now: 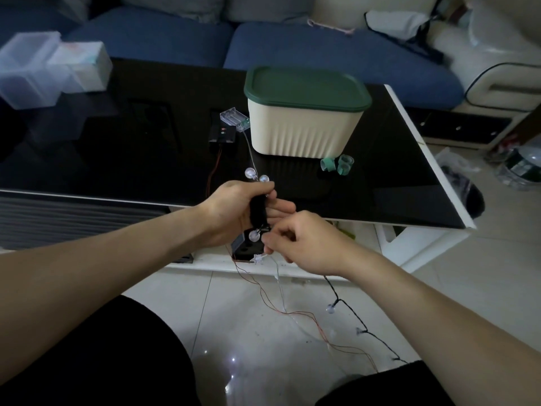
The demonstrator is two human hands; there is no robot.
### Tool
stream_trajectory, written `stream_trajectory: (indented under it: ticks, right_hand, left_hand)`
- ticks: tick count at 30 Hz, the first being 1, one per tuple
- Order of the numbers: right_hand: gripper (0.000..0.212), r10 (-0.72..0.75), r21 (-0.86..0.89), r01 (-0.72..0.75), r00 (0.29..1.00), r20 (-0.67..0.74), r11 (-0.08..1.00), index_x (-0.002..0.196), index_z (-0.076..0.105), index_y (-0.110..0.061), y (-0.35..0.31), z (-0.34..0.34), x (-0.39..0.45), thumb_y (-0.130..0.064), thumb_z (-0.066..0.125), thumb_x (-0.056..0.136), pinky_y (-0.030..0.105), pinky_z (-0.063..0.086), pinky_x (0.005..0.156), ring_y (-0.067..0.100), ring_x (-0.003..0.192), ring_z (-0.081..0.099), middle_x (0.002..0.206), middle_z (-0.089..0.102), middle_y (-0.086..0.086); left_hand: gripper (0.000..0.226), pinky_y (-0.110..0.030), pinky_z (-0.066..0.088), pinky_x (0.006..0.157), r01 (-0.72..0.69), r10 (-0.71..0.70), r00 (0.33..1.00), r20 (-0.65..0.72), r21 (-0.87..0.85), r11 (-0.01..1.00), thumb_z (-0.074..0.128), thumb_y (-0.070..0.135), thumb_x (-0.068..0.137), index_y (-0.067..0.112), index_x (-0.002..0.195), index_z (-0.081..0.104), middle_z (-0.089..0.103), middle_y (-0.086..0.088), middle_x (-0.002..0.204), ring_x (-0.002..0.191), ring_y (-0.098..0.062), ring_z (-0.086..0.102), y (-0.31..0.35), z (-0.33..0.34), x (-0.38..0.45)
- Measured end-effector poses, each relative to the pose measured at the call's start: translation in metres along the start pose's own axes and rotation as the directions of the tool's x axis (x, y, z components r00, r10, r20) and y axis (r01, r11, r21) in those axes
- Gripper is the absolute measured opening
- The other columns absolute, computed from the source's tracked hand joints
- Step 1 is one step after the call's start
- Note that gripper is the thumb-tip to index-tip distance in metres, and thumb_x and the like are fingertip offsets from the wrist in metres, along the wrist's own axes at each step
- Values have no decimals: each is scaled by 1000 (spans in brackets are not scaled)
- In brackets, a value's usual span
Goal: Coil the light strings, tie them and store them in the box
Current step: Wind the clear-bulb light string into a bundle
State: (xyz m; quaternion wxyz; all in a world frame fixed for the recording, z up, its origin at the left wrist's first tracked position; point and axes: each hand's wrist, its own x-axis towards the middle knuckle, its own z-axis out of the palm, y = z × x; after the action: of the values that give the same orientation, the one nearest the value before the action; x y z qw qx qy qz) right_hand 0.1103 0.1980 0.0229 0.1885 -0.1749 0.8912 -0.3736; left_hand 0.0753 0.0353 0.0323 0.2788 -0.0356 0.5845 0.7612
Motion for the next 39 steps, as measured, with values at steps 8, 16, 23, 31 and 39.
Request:
stream_trajectory:
  ticks: [8,16,23,31,39]
  right_hand:
    - [31,22,131,-40,991,136,991,82,67,-1,-6,-1,-7,-25,61,99,20,42,64,-4,62,59,68,63,-23]
    - [21,146,214,-176,978,148,961,84,69,-6,-9,-4,-12,-19,62,99,29,55,50,20,51,69,67,73,8]
    - [30,93,148,-78,991,-94,986,73,68,-13,-3,-18,-10,-35,88,74,25,53,50,13,51,67,60,72,0]
    - [34,73,346,-98,994,84,933,78,71,-10,32,-48,-15,-44,71,80,27,47,60,20,62,57,65,65,4]
    - [19,75,302,-46,994,-84,952,83,71,-3,29,-35,-8,-20,72,92,24,44,47,15,47,53,57,65,3]
  left_hand:
    - [23,-26,55,60,-14,18,999,-28,162,987,54,17,99,0,88,66,67,-8,71,65,-17,66,-12,0,5]
    - [48,-25,36,44,-13,-58,994,98,610,792,54,29,100,11,56,60,53,-3,50,40,-11,47,-13,4,-2]
    - [74,-44,39,63,50,-262,932,250,628,776,30,57,101,-7,86,64,56,-17,54,40,-25,43,-16,-1,-1]
    - [45,-26,18,41,116,-219,963,156,493,862,49,35,100,12,62,48,37,-4,42,30,-14,26,-7,-6,-4]
    - [37,-34,49,59,134,-205,965,165,364,922,52,29,97,13,66,41,65,-16,61,50,-27,63,-6,-6,-3]
